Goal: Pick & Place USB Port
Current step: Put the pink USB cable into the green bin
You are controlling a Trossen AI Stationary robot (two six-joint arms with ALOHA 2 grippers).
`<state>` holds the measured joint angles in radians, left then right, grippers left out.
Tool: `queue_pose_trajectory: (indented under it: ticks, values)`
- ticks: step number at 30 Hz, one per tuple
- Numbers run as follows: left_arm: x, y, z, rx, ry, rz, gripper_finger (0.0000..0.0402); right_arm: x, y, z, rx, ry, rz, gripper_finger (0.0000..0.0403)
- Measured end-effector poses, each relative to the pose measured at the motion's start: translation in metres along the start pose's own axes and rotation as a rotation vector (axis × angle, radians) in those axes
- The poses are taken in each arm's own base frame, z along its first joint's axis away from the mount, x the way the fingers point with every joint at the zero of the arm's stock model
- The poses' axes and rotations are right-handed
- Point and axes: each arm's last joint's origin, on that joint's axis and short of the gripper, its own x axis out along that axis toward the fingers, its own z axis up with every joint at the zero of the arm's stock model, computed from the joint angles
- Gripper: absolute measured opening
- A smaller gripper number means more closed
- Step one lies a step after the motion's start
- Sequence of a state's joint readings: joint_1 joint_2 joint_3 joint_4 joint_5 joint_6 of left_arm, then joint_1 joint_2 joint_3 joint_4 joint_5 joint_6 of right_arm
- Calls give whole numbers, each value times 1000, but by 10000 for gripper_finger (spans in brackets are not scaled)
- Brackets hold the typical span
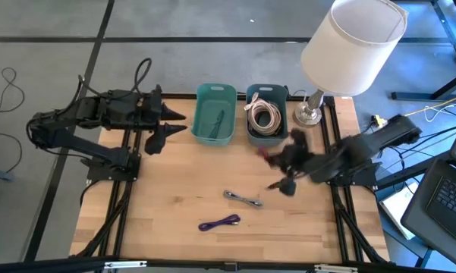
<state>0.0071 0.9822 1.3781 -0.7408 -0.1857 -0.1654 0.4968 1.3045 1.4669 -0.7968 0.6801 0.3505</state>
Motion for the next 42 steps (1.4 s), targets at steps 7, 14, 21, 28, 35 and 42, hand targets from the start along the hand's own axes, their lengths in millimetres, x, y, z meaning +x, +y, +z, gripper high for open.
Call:
queue_pose_trajectory:
  ticks: [7,14,21,28,35,42]
  values:
    - [28,-15,37,160,-343,-152,145,-13,-36,70,-62,-471,50,21]
    - [68,-21,42,197,-399,-145,150,4,-52,78,-24,-480,144,21]
    - [101,-18,41,185,-402,-204,153,27,-47,79,-42,-466,207,21]
    - [104,-15,46,165,-453,-279,151,38,-52,80,-43,-459,207,21]
    - [105,-16,46,160,-447,-297,153,50,-61,81,-46,-459,224,21]
    - [105,-16,46,159,-447,-297,151,64,-68,82,-31,-450,260,21]
